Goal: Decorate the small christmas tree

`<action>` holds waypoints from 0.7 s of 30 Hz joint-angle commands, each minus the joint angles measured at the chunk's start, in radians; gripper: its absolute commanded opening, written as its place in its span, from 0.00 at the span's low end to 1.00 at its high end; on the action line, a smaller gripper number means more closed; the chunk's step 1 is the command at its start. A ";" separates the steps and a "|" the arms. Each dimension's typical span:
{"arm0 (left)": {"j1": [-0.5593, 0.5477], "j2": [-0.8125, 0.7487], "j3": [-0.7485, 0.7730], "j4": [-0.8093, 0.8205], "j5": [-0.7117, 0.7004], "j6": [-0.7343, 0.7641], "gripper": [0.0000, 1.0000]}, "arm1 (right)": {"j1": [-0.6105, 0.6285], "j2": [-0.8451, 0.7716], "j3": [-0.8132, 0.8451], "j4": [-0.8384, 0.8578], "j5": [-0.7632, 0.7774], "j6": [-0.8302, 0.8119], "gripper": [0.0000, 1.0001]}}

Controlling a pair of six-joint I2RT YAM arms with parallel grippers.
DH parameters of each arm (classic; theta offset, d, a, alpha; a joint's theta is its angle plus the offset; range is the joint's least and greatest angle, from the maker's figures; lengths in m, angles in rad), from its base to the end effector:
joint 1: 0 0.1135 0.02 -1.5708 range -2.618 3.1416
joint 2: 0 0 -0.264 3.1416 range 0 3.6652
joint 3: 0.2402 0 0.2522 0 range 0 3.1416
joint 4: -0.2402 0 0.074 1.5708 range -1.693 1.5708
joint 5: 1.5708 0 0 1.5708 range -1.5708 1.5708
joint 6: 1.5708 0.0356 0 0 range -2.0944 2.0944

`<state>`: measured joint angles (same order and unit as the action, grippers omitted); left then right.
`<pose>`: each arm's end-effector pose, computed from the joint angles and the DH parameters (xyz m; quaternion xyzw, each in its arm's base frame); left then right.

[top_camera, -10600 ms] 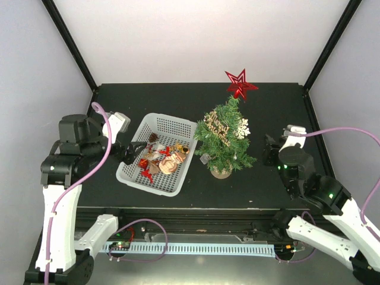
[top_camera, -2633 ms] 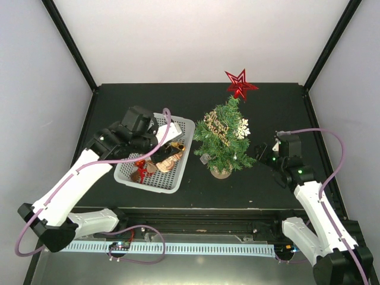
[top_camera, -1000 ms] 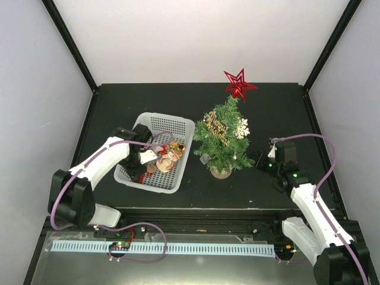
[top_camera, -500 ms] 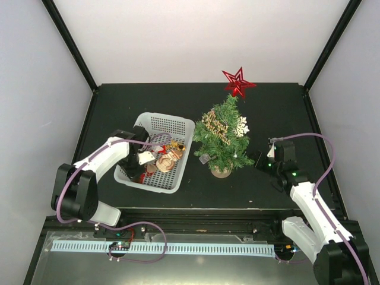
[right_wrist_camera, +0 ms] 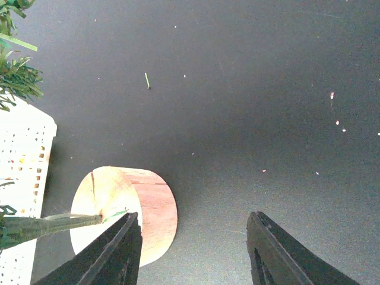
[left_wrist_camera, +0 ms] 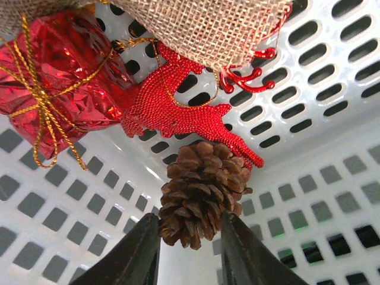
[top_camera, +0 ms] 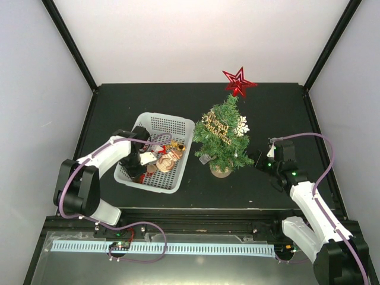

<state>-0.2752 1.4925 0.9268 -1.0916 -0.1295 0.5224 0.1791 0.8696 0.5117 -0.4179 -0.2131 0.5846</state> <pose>0.2215 -0.0578 0.1871 -0.3897 -0.9176 -0.0588 0.0508 0.1736 0.0391 0.2094 0.1443 0.9063 0.2344 0.3207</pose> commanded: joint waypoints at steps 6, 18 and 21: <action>0.005 0.002 0.004 0.008 0.018 -0.002 0.20 | 0.006 0.002 -0.004 0.024 -0.002 -0.005 0.50; 0.005 -0.063 0.170 -0.117 0.030 -0.013 0.19 | 0.006 -0.007 -0.014 0.026 0.000 -0.003 0.50; 0.005 -0.088 0.237 -0.165 0.036 -0.017 0.20 | 0.007 -0.010 -0.015 0.028 0.008 -0.004 0.50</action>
<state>-0.2749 1.4548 1.0695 -1.1717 -0.1135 0.5201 0.1791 0.8703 0.5114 -0.4171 -0.2123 0.5846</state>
